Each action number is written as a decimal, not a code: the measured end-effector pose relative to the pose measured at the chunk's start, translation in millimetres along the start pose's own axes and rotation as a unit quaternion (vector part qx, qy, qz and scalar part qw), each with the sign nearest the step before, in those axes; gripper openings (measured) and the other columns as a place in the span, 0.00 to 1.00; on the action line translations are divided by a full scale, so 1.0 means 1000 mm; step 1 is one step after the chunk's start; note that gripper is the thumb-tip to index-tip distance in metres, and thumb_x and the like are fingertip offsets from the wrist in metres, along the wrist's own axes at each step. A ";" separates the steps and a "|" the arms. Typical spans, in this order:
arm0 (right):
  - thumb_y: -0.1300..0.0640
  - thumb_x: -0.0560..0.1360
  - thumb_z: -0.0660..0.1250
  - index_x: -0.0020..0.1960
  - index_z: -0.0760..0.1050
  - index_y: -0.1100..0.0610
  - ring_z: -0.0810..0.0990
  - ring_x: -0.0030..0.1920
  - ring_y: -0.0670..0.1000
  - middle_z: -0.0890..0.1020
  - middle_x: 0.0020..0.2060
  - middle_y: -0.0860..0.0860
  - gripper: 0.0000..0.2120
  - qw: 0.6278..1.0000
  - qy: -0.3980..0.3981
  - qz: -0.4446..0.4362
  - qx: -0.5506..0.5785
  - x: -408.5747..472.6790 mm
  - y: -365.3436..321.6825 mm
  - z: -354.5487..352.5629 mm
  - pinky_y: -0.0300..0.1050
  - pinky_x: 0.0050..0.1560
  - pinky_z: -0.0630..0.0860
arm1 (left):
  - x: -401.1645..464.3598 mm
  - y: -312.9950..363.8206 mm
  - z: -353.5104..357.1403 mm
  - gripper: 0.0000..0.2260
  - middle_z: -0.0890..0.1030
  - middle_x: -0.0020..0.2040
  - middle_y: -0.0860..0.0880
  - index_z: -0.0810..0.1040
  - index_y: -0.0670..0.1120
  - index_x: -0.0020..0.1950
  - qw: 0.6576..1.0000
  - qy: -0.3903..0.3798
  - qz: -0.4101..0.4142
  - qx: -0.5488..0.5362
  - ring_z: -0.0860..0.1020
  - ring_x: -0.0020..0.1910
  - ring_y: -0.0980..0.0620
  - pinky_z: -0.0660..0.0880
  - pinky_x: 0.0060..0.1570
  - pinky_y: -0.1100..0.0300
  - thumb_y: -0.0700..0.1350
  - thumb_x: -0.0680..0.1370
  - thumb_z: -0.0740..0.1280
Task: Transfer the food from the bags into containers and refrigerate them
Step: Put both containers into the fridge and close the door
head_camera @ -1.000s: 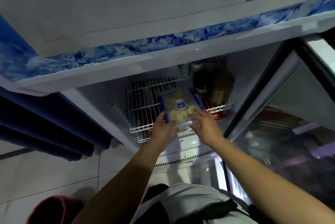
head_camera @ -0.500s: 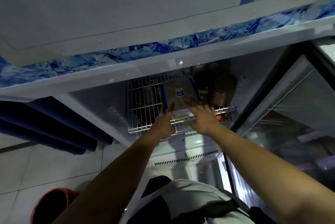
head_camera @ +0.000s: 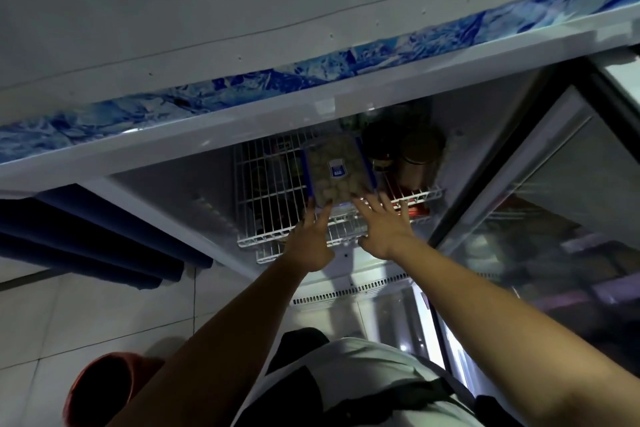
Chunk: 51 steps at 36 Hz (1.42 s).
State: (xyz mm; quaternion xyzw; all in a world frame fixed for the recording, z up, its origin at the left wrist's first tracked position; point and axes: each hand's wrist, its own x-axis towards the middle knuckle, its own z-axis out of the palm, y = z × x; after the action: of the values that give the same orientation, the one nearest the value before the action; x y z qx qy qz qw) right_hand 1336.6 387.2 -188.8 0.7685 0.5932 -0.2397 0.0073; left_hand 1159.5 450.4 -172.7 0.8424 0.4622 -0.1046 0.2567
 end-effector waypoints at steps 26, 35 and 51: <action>0.27 0.76 0.53 0.79 0.46 0.36 0.35 0.79 0.50 0.42 0.81 0.43 0.36 0.989 -0.023 -0.140 0.047 -0.140 -0.125 0.054 0.62 0.75 0.37 | -0.218 -0.105 0.031 0.39 0.38 0.83 0.49 0.45 0.61 0.81 0.976 0.111 -0.149 -0.115 0.42 0.81 0.41 0.46 0.78 0.42 0.66 0.78 0.63; 0.27 0.75 0.53 0.77 0.49 0.33 0.39 0.80 0.48 0.46 0.81 0.42 0.34 0.947 -0.104 -0.302 -0.019 -0.206 -0.275 0.086 0.59 0.77 0.40 | -0.411 -0.173 0.051 0.36 0.39 0.83 0.50 0.45 0.64 0.81 0.895 0.200 -0.347 -0.198 0.40 0.81 0.44 0.45 0.78 0.41 0.68 0.79 0.59; 0.30 0.76 0.57 0.78 0.49 0.34 0.41 0.80 0.48 0.45 0.81 0.42 0.33 0.800 -0.215 -0.540 -0.152 -0.393 -0.479 0.223 0.58 0.77 0.47 | -0.710 -0.174 0.193 0.36 0.41 0.83 0.53 0.48 0.63 0.81 0.611 0.371 -0.564 -0.413 0.41 0.81 0.48 0.48 0.79 0.47 0.67 0.78 0.62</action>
State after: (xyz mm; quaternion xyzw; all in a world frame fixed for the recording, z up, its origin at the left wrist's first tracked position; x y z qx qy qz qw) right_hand 746.6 106.2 -107.5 0.2417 0.9240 -0.2706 0.1208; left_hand 635.3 -89.8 -101.3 0.1872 0.8959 0.2949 0.2746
